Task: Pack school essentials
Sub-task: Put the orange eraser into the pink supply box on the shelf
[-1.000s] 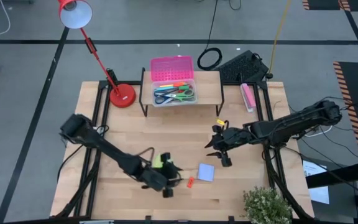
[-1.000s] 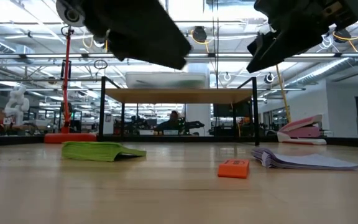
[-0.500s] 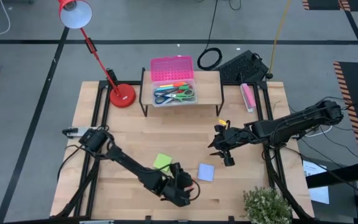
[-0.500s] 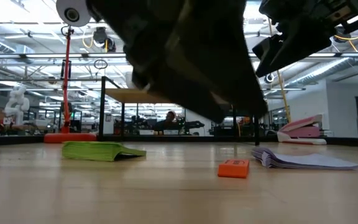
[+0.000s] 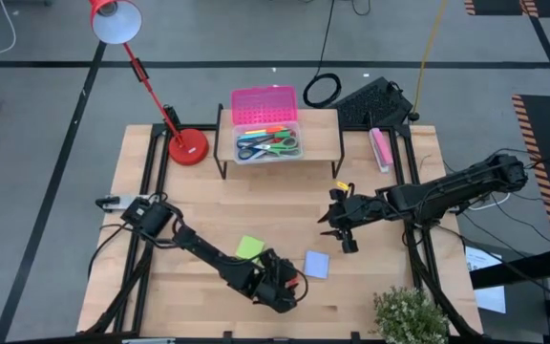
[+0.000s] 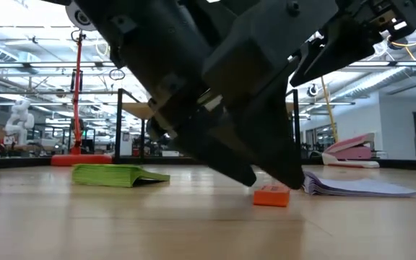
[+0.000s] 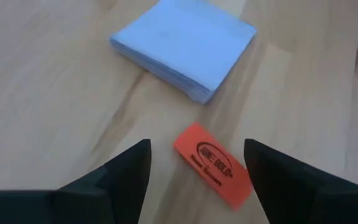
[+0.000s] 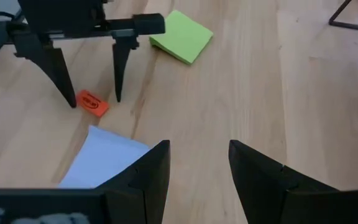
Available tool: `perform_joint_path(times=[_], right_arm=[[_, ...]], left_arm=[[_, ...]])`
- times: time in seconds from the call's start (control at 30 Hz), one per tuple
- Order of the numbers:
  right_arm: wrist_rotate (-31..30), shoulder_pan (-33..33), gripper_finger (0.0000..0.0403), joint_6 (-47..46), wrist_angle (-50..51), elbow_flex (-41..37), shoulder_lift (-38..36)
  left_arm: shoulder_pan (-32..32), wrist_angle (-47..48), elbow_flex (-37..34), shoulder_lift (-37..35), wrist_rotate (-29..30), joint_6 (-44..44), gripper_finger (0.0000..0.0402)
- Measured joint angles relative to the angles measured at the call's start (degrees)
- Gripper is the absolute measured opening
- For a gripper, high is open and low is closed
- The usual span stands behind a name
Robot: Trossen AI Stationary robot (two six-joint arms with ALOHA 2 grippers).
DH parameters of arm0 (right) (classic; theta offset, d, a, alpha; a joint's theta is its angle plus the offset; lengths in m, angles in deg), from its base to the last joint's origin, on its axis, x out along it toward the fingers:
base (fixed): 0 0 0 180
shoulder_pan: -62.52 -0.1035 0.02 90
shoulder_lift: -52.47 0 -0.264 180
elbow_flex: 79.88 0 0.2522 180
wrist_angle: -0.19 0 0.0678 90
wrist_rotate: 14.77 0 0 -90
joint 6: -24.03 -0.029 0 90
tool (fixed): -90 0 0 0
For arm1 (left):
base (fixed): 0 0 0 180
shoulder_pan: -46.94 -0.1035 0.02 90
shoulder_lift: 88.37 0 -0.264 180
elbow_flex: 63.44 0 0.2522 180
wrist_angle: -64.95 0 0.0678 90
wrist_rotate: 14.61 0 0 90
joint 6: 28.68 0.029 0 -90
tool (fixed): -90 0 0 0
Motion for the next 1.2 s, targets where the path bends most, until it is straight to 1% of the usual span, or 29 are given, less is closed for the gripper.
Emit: perform_joint_path(times=[0.07, 0.13, 0.27, 0.37, 0.5, 0.6, 0.67, 0.73, 0.8, 0.9, 1.03, 1.2], right_arm=[[-0.05, 0.05, 0.0157, 0.58, -0.06, 0.00, 0.00], [-0.06, 0.07, 0.0157, 1.03, -0.57, 0.00, 0.00], [-0.04, 0.07, 0.0157, 1.23, -0.51, 0.00, 0.00], [0.04, 0.07, 0.0157, 1.30, -0.49, 0.00, 0.00], [0.11, 0.07, 0.0157, 1.32, -0.45, 0.00, 0.00], [0.14, 0.07, 0.0157, 1.30, -0.44, 0.00, 0.00], [0.15, 0.05, 0.0157, 1.32, -0.38, 0.00, 0.00], [0.16, 0.05, 0.0157, 1.32, 0.02, 0.00, 0.00], [0.18, 0.05, 0.0157, 1.32, 0.17, 0.00, 0.00], [0.18, 0.05, 0.0157, 1.30, 0.34, 0.00, 0.00], [0.20, 0.05, 0.0157, 1.30, 0.38, 0.00, 0.00], [0.41, 0.05, 0.0157, 1.15, 0.43, 0.00, 0.00]], left_arm=[[0.12, 0.14, 0.00, 0.31, 0.07, 0.41, 0.0248], [0.20, -0.41, 0.00, 0.40, 0.25, 2.74, 0.0234], [0.27, -0.66, 0.00, 0.40, 0.02, 5.50, 0.0192], [0.29, -0.32, 0.00, 0.38, -1.29, 10.44, 0.0157], [-0.24, -0.34, 0.11, 0.23, -4.94, 20.39, 0.0118], [-0.63, 0.84, 0.11, -0.58, -7.34, 25.14, 0.0099], [-0.78, 3.06, 0.04, -1.52, -7.92, 26.38, 0.0094], [-0.84, 5.91, -0.06, -2.42, -7.33, 24.61, 0.0094], [-0.98, 7.92, -0.11, -3.24, -6.32, 20.89, 0.0096], [-1.14, 8.90, -0.11, -3.90, -6.10, 16.67, 0.0113], [-0.21, 8.59, -0.18, -3.91, -5.10, 16.67, 0.0154], [-0.31, 8.08, -1.84, -3.75, -1.75, 12.08, 0.0227]])
